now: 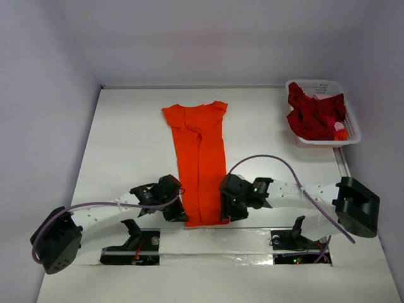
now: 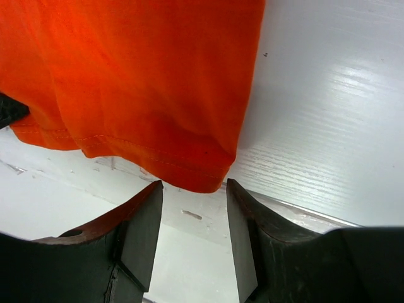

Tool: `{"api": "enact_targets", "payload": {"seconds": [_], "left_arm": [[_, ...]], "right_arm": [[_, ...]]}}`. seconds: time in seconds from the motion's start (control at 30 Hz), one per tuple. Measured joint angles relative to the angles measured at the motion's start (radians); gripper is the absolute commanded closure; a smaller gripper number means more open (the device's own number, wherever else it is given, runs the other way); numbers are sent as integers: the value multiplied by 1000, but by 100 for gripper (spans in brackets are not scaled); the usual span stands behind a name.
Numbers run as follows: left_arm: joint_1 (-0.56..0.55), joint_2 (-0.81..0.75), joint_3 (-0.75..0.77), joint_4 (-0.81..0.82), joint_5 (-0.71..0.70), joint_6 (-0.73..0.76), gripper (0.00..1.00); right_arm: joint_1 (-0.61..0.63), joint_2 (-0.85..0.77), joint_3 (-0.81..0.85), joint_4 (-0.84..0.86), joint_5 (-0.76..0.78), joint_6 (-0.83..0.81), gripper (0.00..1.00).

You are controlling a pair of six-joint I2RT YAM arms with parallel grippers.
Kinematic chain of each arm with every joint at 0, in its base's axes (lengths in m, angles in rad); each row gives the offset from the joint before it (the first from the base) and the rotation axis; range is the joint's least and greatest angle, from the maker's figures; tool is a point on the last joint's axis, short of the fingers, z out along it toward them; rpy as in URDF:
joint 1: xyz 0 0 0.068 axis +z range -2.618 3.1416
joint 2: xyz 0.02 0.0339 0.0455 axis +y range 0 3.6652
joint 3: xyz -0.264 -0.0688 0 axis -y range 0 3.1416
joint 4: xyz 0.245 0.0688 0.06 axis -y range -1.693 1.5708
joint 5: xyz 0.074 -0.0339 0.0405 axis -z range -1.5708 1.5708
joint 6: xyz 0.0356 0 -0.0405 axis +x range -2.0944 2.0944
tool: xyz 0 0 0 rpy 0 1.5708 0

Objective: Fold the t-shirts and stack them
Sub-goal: Fold the tshirt

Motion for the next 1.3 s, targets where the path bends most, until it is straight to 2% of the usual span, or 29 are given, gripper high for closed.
{"api": "enact_targets", "payload": {"seconds": [0.8,1.0,1.17,1.3], "left_arm": [[0,-6,7,-16,-4,0,100],[0,-31,7,-24,-6,0,100],[0,-34,7,-28,-6,-1,100],[0,-34,7,-29,-6,-1,100]], "right_arm": [[0,92,-1,53,-27,-8,52],[0,100,-2,71,-30,-5,63],[0,100,-2,69,-21,3,79],[0,100,-2,69,-19,9,82]]}}
